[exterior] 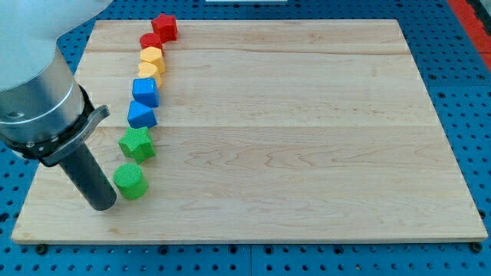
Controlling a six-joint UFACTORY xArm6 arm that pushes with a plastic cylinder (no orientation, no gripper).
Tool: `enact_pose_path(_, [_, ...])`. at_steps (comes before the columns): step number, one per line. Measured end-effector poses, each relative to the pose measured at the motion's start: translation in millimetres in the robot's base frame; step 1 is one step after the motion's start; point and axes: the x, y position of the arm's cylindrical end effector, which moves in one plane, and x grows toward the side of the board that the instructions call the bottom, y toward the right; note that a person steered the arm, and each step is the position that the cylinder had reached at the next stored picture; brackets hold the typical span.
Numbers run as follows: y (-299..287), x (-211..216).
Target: Move the red star towards the top right of the board
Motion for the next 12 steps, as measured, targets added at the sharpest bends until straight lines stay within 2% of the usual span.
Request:
enact_pose_path(1, [-56, -2])
enact_pose_path(2, [-102, -69])
enact_pose_path(3, [-104, -168])
enact_pose_path(4, [-104, -236])
enact_pose_path(5, [-102, -283])
enact_pose_path(6, [-56, -348])
enact_pose_path(7, [10, -379])
enact_pose_path(9, [195, -355])
enact_pose_path(10, [141, -357])
enact_pose_path(11, [130, -378])
enact_pose_path(12, [93, -369])
